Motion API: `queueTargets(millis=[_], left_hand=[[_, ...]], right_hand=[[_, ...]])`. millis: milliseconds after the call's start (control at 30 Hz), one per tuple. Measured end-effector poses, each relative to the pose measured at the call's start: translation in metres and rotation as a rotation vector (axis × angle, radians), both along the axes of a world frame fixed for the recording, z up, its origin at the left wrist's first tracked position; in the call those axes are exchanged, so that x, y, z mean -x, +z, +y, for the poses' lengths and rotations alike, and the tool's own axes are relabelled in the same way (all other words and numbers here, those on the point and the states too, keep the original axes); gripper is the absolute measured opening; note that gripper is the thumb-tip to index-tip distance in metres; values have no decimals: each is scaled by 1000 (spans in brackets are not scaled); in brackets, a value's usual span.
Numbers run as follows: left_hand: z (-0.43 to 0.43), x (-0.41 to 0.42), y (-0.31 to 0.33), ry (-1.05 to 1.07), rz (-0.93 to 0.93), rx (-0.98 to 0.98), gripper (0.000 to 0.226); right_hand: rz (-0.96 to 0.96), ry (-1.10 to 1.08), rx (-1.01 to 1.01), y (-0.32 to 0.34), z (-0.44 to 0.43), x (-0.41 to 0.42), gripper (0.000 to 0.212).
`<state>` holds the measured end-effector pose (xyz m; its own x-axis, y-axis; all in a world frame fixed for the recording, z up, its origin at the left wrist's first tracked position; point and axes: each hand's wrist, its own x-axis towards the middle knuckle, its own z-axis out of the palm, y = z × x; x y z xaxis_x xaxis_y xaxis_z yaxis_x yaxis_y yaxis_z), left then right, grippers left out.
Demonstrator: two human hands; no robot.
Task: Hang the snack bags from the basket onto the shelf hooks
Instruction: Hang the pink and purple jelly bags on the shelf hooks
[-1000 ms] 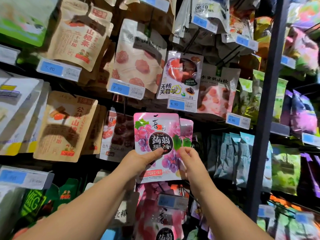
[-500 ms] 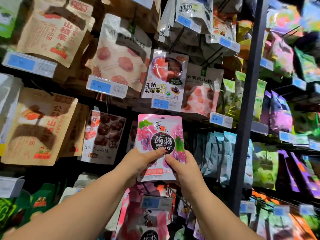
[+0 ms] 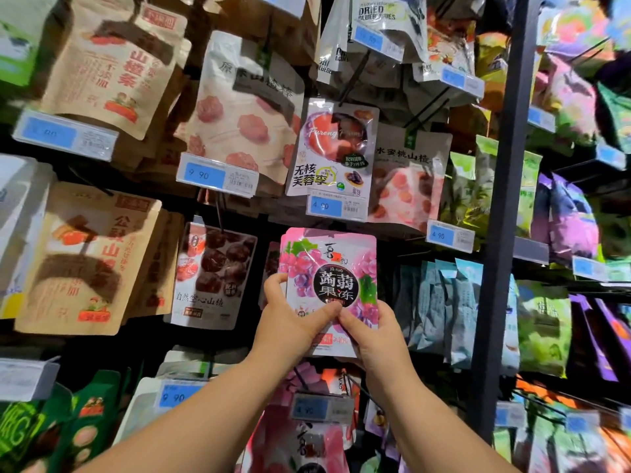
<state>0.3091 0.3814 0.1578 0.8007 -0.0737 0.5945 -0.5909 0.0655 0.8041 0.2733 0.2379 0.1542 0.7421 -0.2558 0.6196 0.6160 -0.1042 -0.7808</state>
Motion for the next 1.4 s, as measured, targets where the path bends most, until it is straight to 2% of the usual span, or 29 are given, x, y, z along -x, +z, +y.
queueTargets(millis=[367, 500, 633, 833, 967, 1067, 1133, 1233, 1400], left_hand=[[2, -13, 6, 9, -105, -5, 95], [-2, -18, 6, 3, -143, -27, 99], [-5, -23, 6, 17, -182, -56, 86], [-6, -29, 9, 30, -196, -75, 80], [-7, -38, 8, 57, -172, -123, 85], [-9, -46, 5, 77, -174, -155, 85], [-9, -48, 3, 77, -183, -158, 85], [-8, -46, 0, 79, -224, -122, 85], [-5, -37, -6, 89, -307, -111, 88]], right_hand=[[20, -11, -10, 6, 3, -16, 32], [6, 6, -16, 4, 0, -23, 53], [13, 18, -21, 4, -5, -27, 59], [45, 17, -20, 7, -7, -32, 52], [83, -13, 1, 8, -6, -40, 57], [124, -16, 8, 5, -7, -43, 41], [132, -18, 10, 3, -7, -45, 50], [88, -44, 2, -1, -1, -41, 68], [-22, -33, 7, -13, -5, -35, 61]])
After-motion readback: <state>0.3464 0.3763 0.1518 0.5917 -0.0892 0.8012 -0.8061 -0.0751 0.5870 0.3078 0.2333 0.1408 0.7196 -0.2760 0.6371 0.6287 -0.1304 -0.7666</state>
